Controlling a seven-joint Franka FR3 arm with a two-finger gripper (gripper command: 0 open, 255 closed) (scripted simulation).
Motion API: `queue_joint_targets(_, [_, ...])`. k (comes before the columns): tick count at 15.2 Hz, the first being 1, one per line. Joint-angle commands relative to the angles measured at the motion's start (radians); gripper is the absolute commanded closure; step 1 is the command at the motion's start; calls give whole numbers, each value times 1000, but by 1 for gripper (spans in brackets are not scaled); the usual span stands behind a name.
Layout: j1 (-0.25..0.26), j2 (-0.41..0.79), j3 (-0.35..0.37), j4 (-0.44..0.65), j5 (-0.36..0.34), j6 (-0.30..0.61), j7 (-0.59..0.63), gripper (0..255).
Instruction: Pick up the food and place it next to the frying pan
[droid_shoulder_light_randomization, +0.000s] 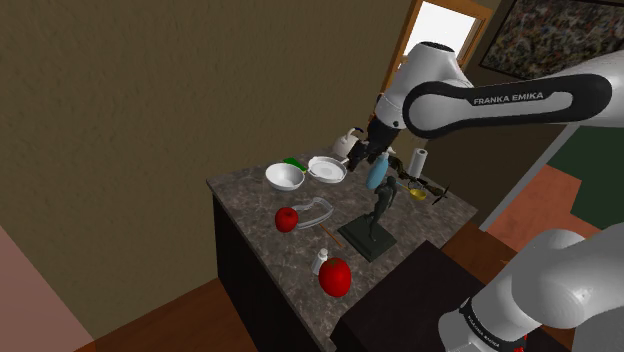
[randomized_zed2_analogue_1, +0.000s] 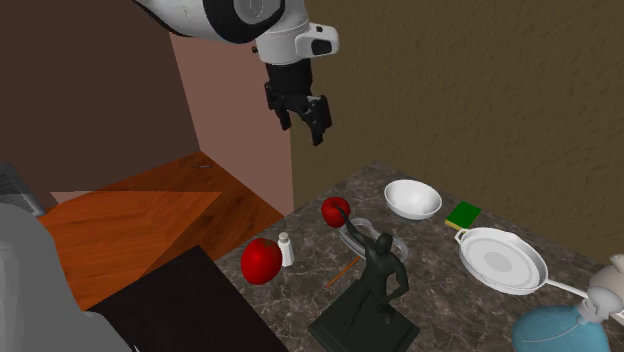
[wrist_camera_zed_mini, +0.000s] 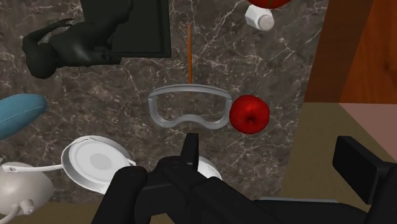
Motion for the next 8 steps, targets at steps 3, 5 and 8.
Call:
queue_joint_targets(3, [-4,142,16,8,-18,134,3,0])
queue_joint_targets(5, [-7,218,25,24,-33,193,11,0])
queue_joint_targets(8, [-10,334,35,57,-64,274,27,0])
